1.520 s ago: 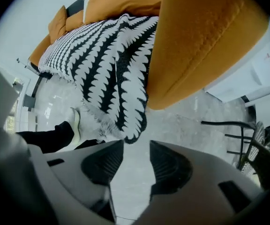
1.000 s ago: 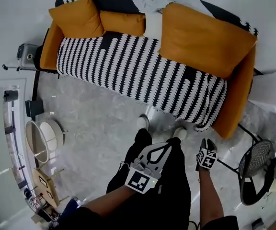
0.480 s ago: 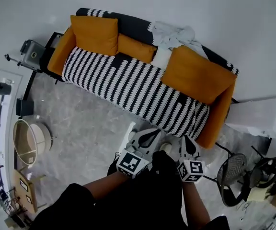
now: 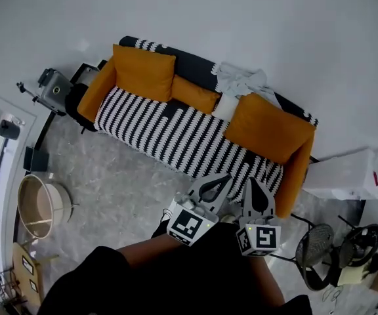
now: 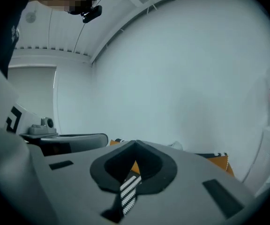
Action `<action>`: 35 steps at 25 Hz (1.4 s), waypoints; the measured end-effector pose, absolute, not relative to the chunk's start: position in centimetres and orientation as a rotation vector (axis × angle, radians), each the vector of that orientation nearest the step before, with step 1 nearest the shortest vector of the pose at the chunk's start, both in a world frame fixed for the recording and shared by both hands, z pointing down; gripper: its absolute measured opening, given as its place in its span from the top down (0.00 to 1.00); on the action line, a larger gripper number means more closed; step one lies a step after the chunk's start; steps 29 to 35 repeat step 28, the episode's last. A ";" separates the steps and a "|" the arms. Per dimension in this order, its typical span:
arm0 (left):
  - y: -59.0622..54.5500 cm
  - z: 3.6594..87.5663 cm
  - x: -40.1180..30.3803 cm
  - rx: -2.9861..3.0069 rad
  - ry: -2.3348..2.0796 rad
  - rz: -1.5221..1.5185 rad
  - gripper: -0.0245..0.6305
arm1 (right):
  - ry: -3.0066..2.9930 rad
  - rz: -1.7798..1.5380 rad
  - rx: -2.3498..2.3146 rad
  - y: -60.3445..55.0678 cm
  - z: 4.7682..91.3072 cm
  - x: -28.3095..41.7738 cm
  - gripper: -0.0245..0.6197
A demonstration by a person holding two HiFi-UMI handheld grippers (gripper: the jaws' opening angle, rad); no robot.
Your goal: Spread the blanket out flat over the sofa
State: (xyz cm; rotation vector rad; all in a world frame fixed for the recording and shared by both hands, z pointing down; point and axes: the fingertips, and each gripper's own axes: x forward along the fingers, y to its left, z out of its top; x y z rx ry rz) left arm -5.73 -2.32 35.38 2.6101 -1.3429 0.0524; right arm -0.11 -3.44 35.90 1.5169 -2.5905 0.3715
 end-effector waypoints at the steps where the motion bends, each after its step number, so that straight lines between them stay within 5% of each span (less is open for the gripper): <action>1: -2.4 34.9 -5.9 2.627 -1.351 0.047 0.94 | -2.591 0.386 1.514 -3.5 35.5 -0.5 0.90; 35: -1.9 32.7 -7.6 2.706 -1.342 -0.041 0.94 | -2.571 0.215 1.610 -1.7 32.5 -2.2 0.91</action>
